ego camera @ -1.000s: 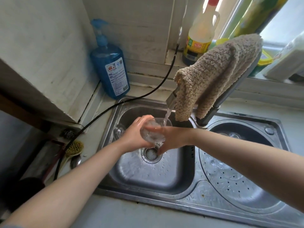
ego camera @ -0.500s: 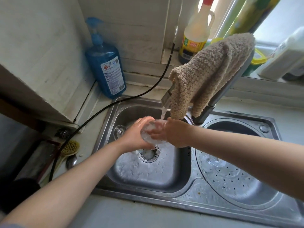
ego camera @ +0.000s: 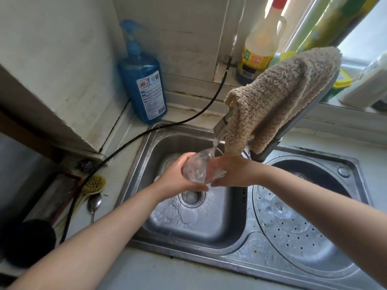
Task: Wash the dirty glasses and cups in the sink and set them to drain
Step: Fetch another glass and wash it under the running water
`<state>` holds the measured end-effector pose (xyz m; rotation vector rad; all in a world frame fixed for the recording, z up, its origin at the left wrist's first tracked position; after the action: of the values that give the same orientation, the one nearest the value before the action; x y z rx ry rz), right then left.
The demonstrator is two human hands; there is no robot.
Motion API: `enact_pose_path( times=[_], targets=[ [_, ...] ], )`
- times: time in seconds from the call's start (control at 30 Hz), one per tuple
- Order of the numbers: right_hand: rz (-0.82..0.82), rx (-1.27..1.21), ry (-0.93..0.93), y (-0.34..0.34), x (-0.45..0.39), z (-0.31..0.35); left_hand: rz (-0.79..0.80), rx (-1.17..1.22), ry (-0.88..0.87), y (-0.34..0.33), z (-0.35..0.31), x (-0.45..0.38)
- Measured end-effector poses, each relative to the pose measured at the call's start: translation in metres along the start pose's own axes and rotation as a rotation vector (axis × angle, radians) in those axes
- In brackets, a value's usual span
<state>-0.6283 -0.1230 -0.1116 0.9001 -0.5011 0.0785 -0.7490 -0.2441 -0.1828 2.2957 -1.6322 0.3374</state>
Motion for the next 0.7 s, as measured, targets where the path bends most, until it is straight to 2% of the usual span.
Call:
enact_pose_path(
  times=[0.07, 0.17, 0.23, 0.27, 0.3, 0.33, 0.4, 0.43, 0.47, 0.5, 0.57, 0.63, 0.7],
  targets=[
    [-0.198, -0.098, -0.045, 0.002, 0.002, -0.006, -0.02, 0.012, 0.007, 0.0, 0.0, 0.0],
    [-0.56, 0.006, -0.101, -0.001, 0.006, -0.013, -0.06, 0.006, 0.031, 0.003, 0.003, -0.001],
    [-0.663, 0.025, -0.055, -0.003, 0.009, -0.008, -0.059, 0.01, 0.053, 0.004, 0.004, 0.0],
    [-0.63, 0.018, -0.041, -0.004, 0.008, -0.004, -0.047, 0.014, 0.052, 0.004, 0.002, 0.0],
    [-0.522, -0.012, -0.052, -0.004, 0.006, 0.0, -0.035, 0.02, 0.047, 0.005, 0.001, -0.001],
    [-0.334, -0.087, -0.087, -0.007, 0.001, 0.0, -0.022, 0.019, 0.046, 0.005, 0.001, -0.002],
    [0.027, -0.396, -0.124, -0.011, -0.008, 0.006, 0.006, -0.01, 0.025, 0.005, -0.003, -0.004],
    [0.15, -0.468, -0.127, -0.013, -0.012, 0.01, 0.026, -0.044, 0.009, 0.004, -0.005, -0.005],
    [0.234, -0.41, -0.118, -0.015, -0.017, 0.011, 0.04, -0.091, -0.002, 0.004, -0.006, -0.006],
    [0.289, -0.208, -0.085, -0.017, -0.02, 0.007, 0.052, -0.133, -0.006, 0.004, -0.007, -0.007],
    [0.339, 0.491, 0.054, -0.023, -0.025, -0.009, 0.055, -0.187, -0.001, 0.006, -0.007, -0.01],
    [0.233, 1.11, 0.276, -0.029, -0.032, -0.028, 0.067, -0.201, 0.006, 0.008, -0.006, -0.011],
    [0.181, 1.302, 0.304, -0.023, -0.033, -0.031, 0.064, -0.225, 0.004, 0.01, -0.005, -0.012]
  ],
)
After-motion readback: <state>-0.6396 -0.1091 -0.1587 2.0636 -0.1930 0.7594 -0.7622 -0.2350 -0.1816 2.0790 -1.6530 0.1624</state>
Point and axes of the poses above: each hand's wrist, its own x-axis away from the middle knuckle, its own y-axis out of the back of the hand, z = x × y, the point moved 3 cm from there along -x, towards the middle knuckle, and after that the axes turned 5 degrees about x, right-handed, at the moved point
